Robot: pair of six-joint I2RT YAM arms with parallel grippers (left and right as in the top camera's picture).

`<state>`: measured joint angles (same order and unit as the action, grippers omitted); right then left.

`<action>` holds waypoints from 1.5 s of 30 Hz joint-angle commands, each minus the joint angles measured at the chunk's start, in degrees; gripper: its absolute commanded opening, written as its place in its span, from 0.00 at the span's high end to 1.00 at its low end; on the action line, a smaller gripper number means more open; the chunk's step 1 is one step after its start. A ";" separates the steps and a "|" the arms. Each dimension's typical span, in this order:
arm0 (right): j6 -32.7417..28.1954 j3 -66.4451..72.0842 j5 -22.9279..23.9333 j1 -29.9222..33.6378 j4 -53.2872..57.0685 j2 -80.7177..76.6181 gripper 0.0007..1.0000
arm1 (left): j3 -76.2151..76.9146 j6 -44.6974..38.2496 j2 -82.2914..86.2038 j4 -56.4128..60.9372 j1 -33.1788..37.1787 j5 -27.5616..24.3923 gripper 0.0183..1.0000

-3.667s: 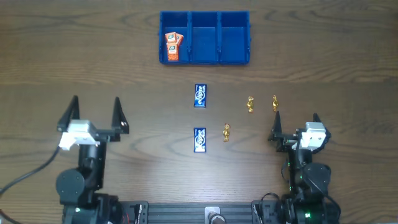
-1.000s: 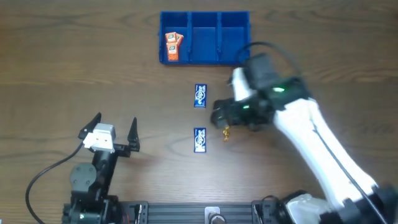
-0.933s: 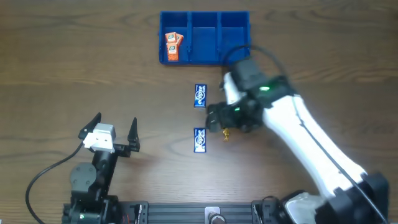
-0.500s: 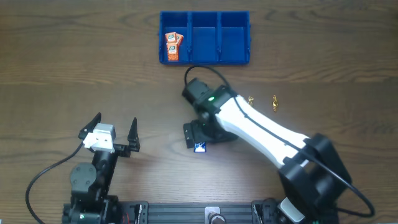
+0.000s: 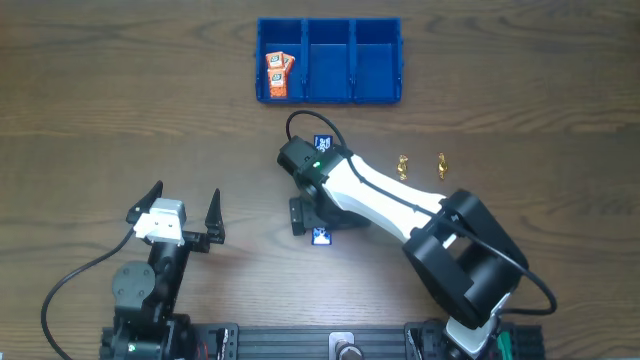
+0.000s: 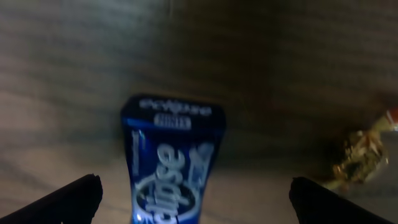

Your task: Sort Candies Into Trays

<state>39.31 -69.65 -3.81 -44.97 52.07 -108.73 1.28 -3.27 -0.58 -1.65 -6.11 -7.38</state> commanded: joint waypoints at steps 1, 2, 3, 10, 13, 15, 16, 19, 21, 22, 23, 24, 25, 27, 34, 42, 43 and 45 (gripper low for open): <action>1.64 -0.83 1.84 -0.70 -1.97 -2.43 0.04 | -1.01 -0.61 0.37 -2.03 0.09 -1.07 0.00; 1.66 -0.83 1.84 -0.81 -2.38 -2.49 0.06 | -1.01 -0.61 0.37 -2.03 0.09 -1.07 0.00; 1.68 -0.83 1.84 -0.90 -2.62 -2.49 0.08 | -1.01 -0.61 0.37 -2.03 0.09 -1.07 0.00; 2.69 -0.83 2.12 -1.11 -3.21 -2.54 0.24 | -1.01 -0.61 0.37 -2.03 0.09 -1.07 0.00; 2.69 -0.83 2.51 -1.42 -3.85 -2.54 0.36 | -1.01 -0.61 0.37 -2.03 0.09 -1.07 0.00; 2.67 -0.83 2.51 -1.62 -4.20 -2.54 0.44 | -1.01 -0.61 0.37 -2.03 0.09 -1.07 0.00; 2.69 -0.83 2.51 -1.70 -4.31 -2.54 0.47 | -1.01 -0.61 0.37 -2.03 0.09 -1.07 0.00; 2.69 -0.83 2.54 -1.68 -4.46 -2.54 0.64 | -1.01 -0.61 0.37 -2.03 0.09 -1.07 0.00; 2.71 -0.83 2.54 -1.68 -4.50 -2.54 0.73 | -1.01 -0.61 0.37 -2.03 0.09 -1.07 0.00; 2.71 -0.83 2.54 -1.68 -4.50 -2.54 0.74 | -1.01 -0.61 0.37 -2.03 0.09 -1.07 0.00; 2.71 -0.83 2.54 -1.68 -4.52 -2.54 0.75 | -1.01 -0.61 0.37 -2.03 0.09 -1.07 0.00; 2.71 -0.83 2.54 -1.70 -4.68 -2.54 0.76 | -1.01 -0.61 0.37 -2.03 0.09 -1.07 0.00; 2.71 -0.83 2.51 -1.70 -4.83 -2.54 0.76 | -1.01 -0.61 0.37 -2.03 0.09 -1.07 0.00; 2.73 -0.83 2.58 -1.68 -5.14 -2.51 0.79 | -1.01 -0.61 0.37 -2.03 0.09 -1.07 0.00; 2.84 -4.39 10.73 -1.18 -3.93 1.25 0.85 | -1.01 -0.61 0.37 -2.03 0.09 -1.07 0.00; -2.49 -24.63 31.41 3.50 1.36 3.17 0.86 | -1.01 -0.61 0.37 -2.03 0.09 -1.07 0.00; -4.07 -26.38 32.81 4.20 -0.09 3.17 0.87 | -1.01 -0.61 0.37 -2.01 0.09 -1.07 0.00; -7.30 -29.27 34.53 5.66 -3.85 3.17 0.88 | -1.01 -0.61 0.37 -2.03 0.09 -1.07 0.00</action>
<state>38.28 -93.91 20.43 -41.98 51.27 -107.46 1.28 -3.27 -0.58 -1.65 -6.11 -7.40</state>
